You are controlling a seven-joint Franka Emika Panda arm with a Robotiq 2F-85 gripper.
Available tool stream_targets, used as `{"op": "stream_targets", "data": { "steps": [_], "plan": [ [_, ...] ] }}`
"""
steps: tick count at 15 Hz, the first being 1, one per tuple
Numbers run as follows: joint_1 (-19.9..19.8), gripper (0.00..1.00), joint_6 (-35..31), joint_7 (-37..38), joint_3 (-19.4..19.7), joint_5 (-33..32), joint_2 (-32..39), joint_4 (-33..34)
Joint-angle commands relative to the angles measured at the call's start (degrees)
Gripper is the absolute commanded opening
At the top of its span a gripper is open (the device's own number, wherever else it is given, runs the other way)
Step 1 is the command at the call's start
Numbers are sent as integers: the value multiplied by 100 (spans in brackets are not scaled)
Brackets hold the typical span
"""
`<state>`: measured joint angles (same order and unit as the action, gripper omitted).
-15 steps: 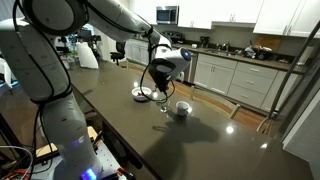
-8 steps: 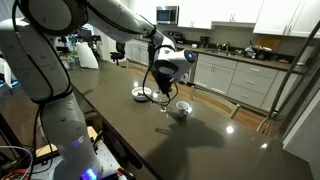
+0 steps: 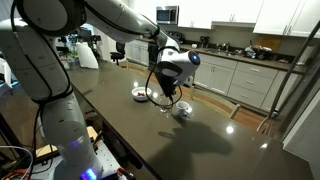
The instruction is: Use the silver spoon to scoop some of the contents in the bowl into the glass cup
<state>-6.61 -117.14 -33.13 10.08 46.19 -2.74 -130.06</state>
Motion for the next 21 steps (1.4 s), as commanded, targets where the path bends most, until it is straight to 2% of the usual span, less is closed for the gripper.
{"op": "stream_targets", "data": {
  "steps": [1, 8, 21],
  "plan": [
    [-90, 4, 38, 42, -3, -168, 42, 60],
    [-37, 4, -175, 139, -61, -530, 33, 27],
    [2, 4, -584, 166, -163, -813, 94, 30]
  ]
}}
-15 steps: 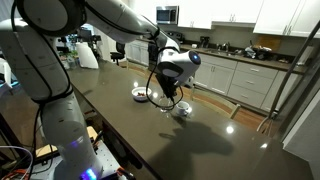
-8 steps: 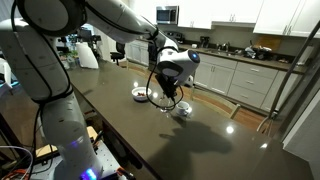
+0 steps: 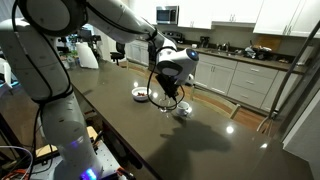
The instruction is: Use the silver spoon to scoop some of the contents in the bowl into the glass cup
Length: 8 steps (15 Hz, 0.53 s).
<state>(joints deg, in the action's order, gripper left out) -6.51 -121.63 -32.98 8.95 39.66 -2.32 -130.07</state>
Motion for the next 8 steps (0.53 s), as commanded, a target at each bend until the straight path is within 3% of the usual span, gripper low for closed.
{"op": "stream_targets", "data": {
  "steps": [1, 8],
  "plan": [
    [-10, 4, -154, 152, -53, -161, 65, 33],
    [-13, 4, -203, 155, -71, -184, 103, 26]
  ]
}}
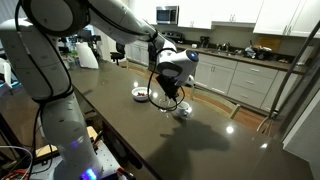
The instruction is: Use the silver spoon to scoop some of the contents in the bowl into the glass cup
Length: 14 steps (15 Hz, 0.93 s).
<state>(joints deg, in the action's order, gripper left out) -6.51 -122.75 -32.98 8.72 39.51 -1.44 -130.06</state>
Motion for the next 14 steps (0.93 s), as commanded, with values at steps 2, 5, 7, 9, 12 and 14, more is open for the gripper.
{"op": "stream_targets", "data": {
  "steps": [2, 5, 7, 9, 12, 14],
  "plan": [
    [4, 4, -162, 175, -73, -227, 10, 8],
    [48, 4, -359, 280, -144, -462, 5, -21],
    [79, 4, -451, 361, -196, -614, 10, -28],
    [125, 4, -514, 432, -249, -714, 25, -29],
    [191, 4, -528, 481, -330, -820, 74, -22],
    [230, 4, -522, 488, -379, -834, 120, -21]
  ]
}}
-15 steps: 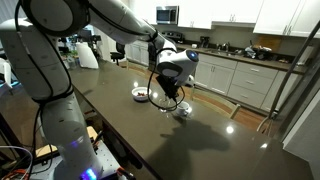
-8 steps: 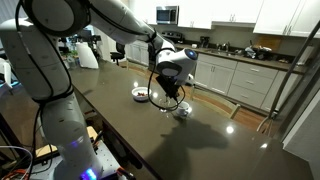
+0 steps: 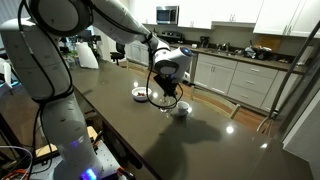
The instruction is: Use the silver spoon to scoop some of the contents in the bowl into the glass cup
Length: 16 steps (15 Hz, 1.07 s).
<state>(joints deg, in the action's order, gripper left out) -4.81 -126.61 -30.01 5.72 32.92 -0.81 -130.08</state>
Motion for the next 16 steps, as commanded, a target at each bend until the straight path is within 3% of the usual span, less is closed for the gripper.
{"op": "stream_targets", "data": {
  "steps": [1, 16],
  "plan": [
    [74, 4, -143, 204, -110, -194, 89, -21],
    [135, 5, -372, 582, -274, -726, 236, -69]
  ]
}}
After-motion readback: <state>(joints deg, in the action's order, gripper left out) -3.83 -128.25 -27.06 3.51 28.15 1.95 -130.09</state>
